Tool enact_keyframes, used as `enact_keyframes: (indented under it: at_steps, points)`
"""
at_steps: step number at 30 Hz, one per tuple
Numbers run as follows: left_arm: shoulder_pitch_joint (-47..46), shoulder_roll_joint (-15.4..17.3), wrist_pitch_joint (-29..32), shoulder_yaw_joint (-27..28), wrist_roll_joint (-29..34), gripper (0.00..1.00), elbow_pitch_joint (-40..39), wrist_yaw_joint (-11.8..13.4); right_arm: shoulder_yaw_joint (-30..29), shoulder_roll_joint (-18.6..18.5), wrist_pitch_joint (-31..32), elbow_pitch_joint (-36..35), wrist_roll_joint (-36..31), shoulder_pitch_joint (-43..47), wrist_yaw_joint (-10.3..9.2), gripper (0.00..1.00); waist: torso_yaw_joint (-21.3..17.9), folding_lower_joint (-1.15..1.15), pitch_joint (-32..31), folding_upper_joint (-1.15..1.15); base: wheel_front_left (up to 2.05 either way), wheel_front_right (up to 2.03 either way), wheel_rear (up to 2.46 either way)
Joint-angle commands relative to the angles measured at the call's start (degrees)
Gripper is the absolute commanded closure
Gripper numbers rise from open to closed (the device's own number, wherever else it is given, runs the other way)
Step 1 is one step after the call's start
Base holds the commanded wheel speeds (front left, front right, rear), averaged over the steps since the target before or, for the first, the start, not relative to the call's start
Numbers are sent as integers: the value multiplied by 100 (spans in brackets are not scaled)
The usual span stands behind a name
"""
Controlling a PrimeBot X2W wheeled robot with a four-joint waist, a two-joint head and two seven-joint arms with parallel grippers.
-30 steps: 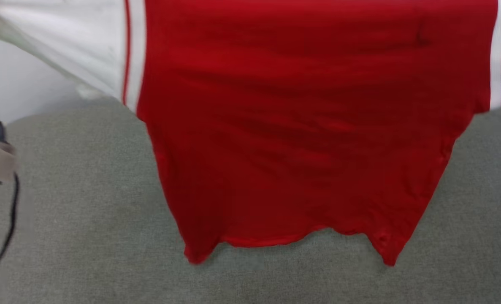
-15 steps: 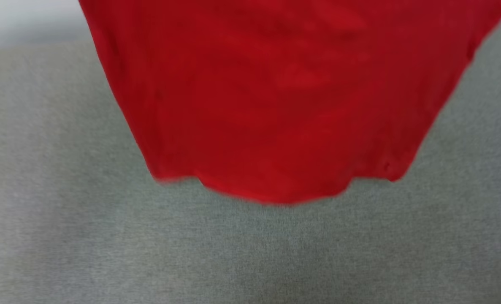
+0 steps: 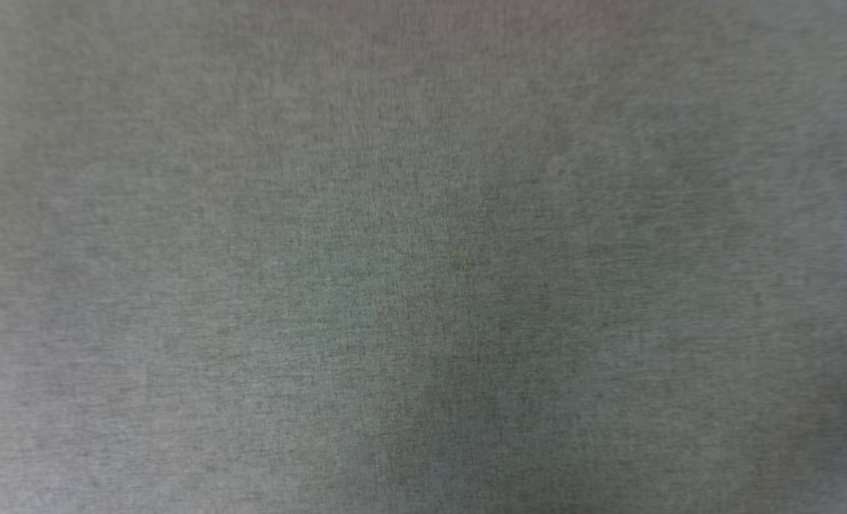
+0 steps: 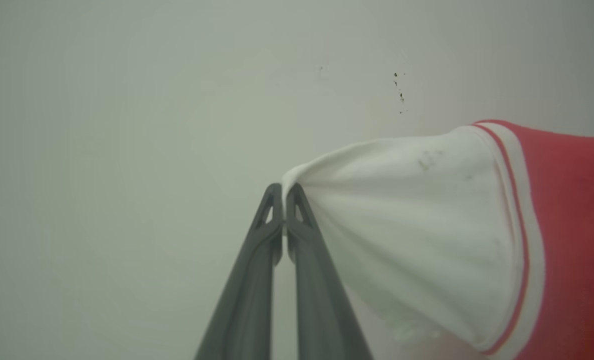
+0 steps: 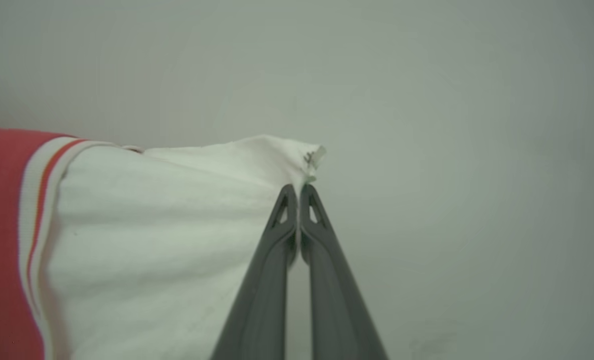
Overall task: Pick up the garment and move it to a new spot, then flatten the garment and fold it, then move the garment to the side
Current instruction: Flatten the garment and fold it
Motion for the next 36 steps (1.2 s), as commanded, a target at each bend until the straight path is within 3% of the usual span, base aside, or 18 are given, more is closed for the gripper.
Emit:
enact_keyframes:
  at_steps: [1, 7, 15, 23, 26, 36]
  points:
    - [-318, -121, -295, -53, 72, 100, 336, -7, 28, 124, -211, 284, -174, -312, -6, 100, 57, -2, 375, 0, 0, 0, 0]
    - [-460, -413, -983, -247, 131, 100, 1135, -38, -27, 596, -927, 1052, -490, -574, -5, 100, 106, -2, 579, 0, 0, 0, 0]
    - [615, -740, -1577, -419, -24, 100, 1549, 1, 174, 930, -1466, 1647, -360, 242, -6, 100, 166, -2, 310, 0, 0, 0, 0]
    - [2855, -1048, -1873, -666, -282, 100, 1355, 112, 546, 842, -1686, 1736, 273, 1985, -5, 100, 302, -2, -594, 0, 0, 0, 0]
    - [4209, -1033, -1781, -780, -399, 100, 895, 292, 867, 642, -1669, 1581, 704, 3112, -6, 100, 349, -2, -1137, 0, 0, 0, 0]
    - [6977, -800, -1312, -831, -939, 100, -54, 637, 1276, 43, -1536, 719, 1821, 5740, -5, 100, 548, -2, -2209, 0, 0, 0, 0]
